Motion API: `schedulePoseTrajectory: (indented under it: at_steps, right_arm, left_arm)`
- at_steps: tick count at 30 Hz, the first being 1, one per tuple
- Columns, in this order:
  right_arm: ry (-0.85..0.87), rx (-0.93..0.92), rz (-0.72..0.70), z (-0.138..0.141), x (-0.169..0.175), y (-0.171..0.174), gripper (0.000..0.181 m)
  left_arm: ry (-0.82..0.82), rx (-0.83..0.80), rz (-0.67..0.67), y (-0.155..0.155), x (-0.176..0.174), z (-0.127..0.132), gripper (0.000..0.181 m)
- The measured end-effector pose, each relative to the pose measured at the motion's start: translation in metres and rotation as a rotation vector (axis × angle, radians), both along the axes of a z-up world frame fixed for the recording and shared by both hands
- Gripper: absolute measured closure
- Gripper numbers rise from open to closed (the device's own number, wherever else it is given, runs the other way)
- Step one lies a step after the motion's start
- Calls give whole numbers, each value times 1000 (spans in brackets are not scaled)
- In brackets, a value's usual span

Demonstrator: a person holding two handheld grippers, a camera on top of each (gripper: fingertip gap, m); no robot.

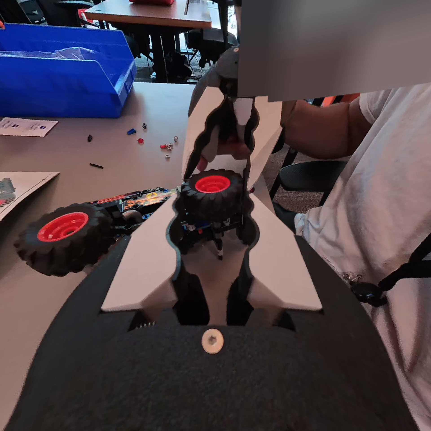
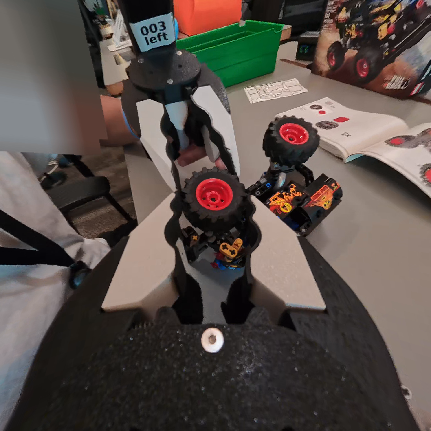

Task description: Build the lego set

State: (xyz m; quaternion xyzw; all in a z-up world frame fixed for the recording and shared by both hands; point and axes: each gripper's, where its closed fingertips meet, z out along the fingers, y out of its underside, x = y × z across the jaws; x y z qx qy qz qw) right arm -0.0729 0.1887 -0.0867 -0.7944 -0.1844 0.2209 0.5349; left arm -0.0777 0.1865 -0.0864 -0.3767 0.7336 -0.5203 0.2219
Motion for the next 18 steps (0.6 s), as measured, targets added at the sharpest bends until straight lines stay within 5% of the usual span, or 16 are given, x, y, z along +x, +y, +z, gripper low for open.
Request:
schedulePoseTrajectory:
  at_steps: [18]
  right_arm:
    - [-91, -130, 50, -10, -4, 1, 131]
  left_arm:
    - [-78, -18, 0, 5, -2, -6, 138]
